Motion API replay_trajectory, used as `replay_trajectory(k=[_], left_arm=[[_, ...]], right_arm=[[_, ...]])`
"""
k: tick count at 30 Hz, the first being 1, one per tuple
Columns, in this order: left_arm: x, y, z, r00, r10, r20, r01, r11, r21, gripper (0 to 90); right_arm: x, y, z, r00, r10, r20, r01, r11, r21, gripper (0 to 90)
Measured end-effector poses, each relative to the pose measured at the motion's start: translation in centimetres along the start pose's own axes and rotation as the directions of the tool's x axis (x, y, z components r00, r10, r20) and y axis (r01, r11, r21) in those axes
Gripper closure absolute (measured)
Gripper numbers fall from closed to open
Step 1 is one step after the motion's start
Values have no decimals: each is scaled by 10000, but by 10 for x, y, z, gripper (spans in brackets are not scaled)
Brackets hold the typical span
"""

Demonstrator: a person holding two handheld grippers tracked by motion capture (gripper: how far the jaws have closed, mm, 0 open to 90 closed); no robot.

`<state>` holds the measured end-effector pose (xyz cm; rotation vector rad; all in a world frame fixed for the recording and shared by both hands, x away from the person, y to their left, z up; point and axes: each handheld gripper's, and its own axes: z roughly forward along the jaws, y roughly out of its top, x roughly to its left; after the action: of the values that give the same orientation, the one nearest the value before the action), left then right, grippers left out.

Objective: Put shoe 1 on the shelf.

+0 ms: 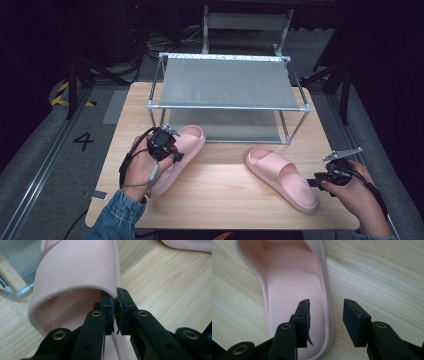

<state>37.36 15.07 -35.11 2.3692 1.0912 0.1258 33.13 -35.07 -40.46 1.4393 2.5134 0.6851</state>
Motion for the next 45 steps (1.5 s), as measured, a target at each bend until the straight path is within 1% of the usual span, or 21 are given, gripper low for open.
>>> replay_trajectory(k=[2,4,5,11,14,15,17,20,21,22,24,29,32,36,37,38,41,43,45], left_arm=[[-2,3,-6,10000,22,34,-22,10000,-28,851],[-4,6,-11,9998,130,138,-130,9999,42,851],[-5,8,-13,9997,142,192,-144,9999,69,850],[-13,20,-25,9975,509,481,-520,9984,216,850],[-15,23,-28,9969,591,524,-602,9980,210,850],[-18,27,-33,9960,672,594,-682,9976,145,850],[-22,31,-39,9951,720,675,-730,9973,119,849],[-26,37,-47,9926,906,809,-919,9957,122,849],[-26,37,-47,9926,906,809,-919,9957,122,848],[-28,39,-50,9915,991,843,-1004,9949,113,848],[-32,43,-54,9908,1013,896,-1026,9947,92,848],[-40,53,-66,9875,1295,898,-1310,9913,113,848],[-43,58,-69,9835,1453,1077,-1467,9892,47,848],[-47,66,-74,9816,1501,1184,-1512,9885,1,848],[-47,67,-75,9806,1571,1173,-1578,9875,-31,848],[-48,70,-77,9812,1530,1180,-1534,9881,-54,848],[-48,74,-79,9805,1586,1158,-1587,9873,-79,847],[-48,80,-83,9814,1546,1140,-1536,9880,-181,847],[-48,82,-84,9824,1496,1120,-1477,9887,-249,847]], right_arm=[[-2,0,-1,10000,-12,11,12,10000,-23,581],[-3,-1,-1,10000,-43,5,43,10000,-29,580],[-4,-1,-1,10000,-42,-10,42,10000,-19,580],[-7,0,-4,10000,27,-50,-28,9999,-96,576],[-7,0,-3,10000,22,-54,-22,9999,-115,575],[-8,2,-4,10000,-50,-68,49,10000,-57,575],[-9,3,-3,9999,-44,-95,42,9999,-134,575],[-11,3,-5,9999,-52,-140,50,9999,-148,575],[-11,3,-4,9999,-53,-135,51,9998,-186,575],[-11,3,-4,9999,-53,-135,51,9998,-186,575],[-12,3,-5,9997,-51,-228,46,9997,-223,575],[-10,4,-5,9992,-126,-370,115,9995,-283,575],[-11,5,-5,9992,-180,-351,171,9995,-276,583],[-11,4,-4,9991,-217,-362,206,9994,-295,583],[-11,4,-5,9991,-209,-371,199,9994,-290,583],[-11,4,-5,9991,-214,-369,203,9994,-298,582],[-12,4,-7,9989,-193,-418,176,9991,-392,580],[-13,4,-8,9990,-194,-401,178,9991,-397,580],[-13,4,-9,9990,-182,-417,164,9990,-423,580]])
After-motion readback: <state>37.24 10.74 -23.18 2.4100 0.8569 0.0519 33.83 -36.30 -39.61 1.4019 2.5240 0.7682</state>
